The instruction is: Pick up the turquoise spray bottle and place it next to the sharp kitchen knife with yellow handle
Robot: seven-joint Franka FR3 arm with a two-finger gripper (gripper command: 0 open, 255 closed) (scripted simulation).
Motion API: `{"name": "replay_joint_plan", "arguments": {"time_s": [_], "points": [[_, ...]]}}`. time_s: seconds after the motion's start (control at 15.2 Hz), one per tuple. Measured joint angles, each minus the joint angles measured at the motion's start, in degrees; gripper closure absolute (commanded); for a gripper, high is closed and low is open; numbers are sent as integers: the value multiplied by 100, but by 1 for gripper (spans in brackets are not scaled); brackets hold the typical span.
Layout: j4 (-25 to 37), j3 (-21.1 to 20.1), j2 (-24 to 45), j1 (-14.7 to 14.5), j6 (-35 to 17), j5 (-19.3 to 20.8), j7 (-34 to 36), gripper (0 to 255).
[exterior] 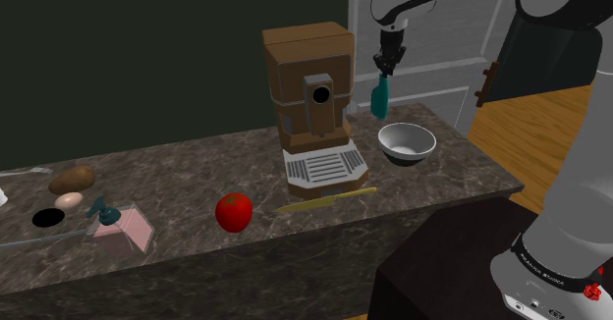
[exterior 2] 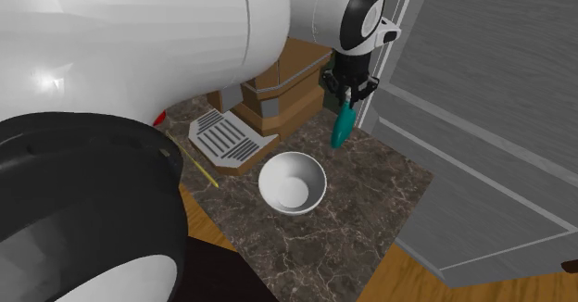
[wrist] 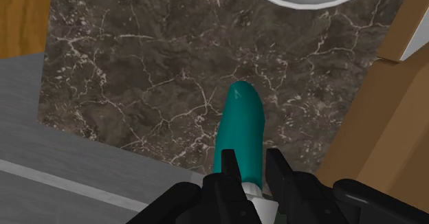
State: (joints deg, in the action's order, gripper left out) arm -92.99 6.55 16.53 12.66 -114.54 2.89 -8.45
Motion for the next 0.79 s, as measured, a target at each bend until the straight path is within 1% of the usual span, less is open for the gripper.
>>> {"name": "replay_joint_plan", "arguments": {"time_s": [0.53,0.73,0.79], "points": [[566,-1,-54,-5,618,-5,-26,255],[725,1,-82,-3,805,-5,-41,255],[656,-6,-183,-27,843,11,-10,255]]}}
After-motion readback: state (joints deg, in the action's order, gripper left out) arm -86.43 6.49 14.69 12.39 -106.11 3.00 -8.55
